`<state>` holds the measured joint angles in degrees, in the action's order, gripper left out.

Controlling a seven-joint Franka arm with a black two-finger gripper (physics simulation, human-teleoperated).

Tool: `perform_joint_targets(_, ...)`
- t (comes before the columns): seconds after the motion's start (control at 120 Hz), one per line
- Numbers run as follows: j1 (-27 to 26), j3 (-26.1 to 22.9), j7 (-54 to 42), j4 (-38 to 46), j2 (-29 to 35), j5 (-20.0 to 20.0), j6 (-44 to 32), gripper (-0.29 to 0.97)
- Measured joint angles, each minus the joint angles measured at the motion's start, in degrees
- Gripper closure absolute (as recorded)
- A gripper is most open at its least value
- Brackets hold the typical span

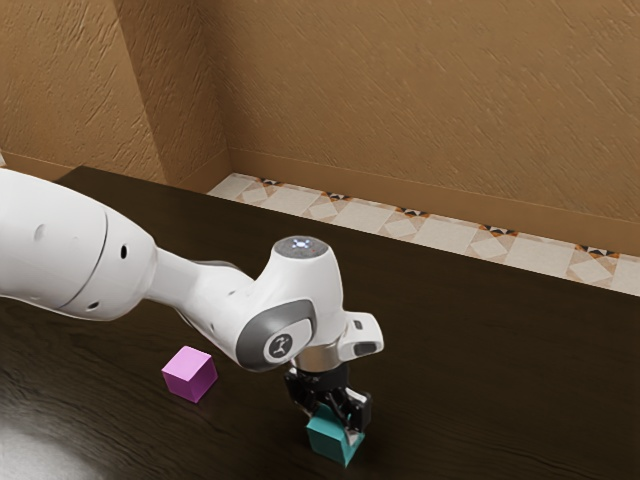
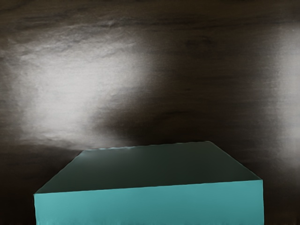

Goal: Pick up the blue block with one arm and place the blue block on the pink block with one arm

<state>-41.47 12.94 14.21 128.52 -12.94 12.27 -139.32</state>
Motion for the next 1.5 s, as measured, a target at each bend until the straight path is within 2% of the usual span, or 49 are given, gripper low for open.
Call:
perform_joint_targets(0.167, -0.3, 0.2, 0.4, 0.1, 1.6, -0.2, 0.1, 0.32)
perform_joint_targets(0.442, -0.2, 2.2, 0.9, 2.1, 7.9, -2.3, 1.2, 0.34)
perform_joint_targets(0.8, 0.6, 8.5, 1.5, 3.9, 12.9, -9.8, 3.4, 0.34)
perform_joint_targets(0.908, 2.4, 9.0, 1.6, 4.3, 13.6, -11.5, 3.6, 0.34)
perform_joint_targets(1.5, 0.9, 19.9, 1.5, 9.3, 20.8, -20.3, 6.3, 0.34)
